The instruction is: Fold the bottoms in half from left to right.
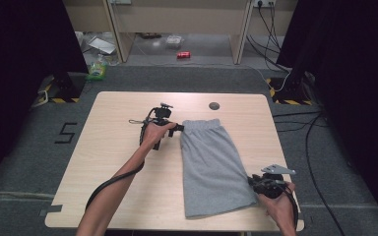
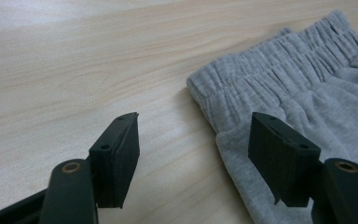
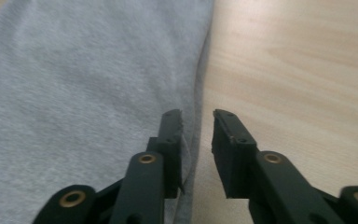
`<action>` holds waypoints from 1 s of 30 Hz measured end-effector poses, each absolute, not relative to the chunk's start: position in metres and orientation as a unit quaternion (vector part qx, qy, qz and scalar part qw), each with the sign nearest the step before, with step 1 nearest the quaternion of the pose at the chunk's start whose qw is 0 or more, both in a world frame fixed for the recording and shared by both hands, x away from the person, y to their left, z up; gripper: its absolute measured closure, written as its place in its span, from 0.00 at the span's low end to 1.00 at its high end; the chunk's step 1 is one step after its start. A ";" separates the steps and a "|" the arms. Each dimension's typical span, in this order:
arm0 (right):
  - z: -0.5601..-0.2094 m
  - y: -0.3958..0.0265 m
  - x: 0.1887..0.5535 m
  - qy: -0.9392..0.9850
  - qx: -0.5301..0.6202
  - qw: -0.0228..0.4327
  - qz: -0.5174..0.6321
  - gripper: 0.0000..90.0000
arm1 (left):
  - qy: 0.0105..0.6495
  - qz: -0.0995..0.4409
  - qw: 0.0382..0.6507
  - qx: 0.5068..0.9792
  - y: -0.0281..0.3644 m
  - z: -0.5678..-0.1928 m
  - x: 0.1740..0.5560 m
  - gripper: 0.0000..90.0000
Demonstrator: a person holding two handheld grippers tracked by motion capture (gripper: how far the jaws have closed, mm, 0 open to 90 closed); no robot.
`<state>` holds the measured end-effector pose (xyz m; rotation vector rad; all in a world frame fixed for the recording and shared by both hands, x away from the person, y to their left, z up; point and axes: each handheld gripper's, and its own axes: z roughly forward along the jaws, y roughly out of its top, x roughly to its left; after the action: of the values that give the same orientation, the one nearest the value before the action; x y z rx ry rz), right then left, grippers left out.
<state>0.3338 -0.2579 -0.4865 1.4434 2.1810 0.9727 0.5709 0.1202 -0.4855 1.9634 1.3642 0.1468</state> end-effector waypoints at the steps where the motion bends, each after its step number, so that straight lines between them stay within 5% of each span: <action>1: -0.485 -0.256 0.329 0.773 0.505 0.177 0.342 0.77 | 0.532 0.056 0.366 0.762 0.120 -0.487 0.571 0.37; 18: -0.484 -0.254 0.310 0.779 0.497 0.201 0.325 0.66 | 0.522 0.065 0.364 0.769 0.087 -0.498 0.576 0.48; 22: -0.476 -0.229 0.302 0.775 0.469 0.161 0.393 0.63 | 0.523 0.073 0.357 0.770 0.083 -0.496 0.576 0.48; 30: -0.479 -0.172 0.292 0.799 0.413 0.119 0.421 0.61 | 0.514 0.073 0.360 0.775 0.080 -0.498 0.577 0.65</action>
<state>0.2921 -0.1724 -0.4791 1.2087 2.3352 1.2301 0.5770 0.0805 -0.4983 1.9987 1.3257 0.1890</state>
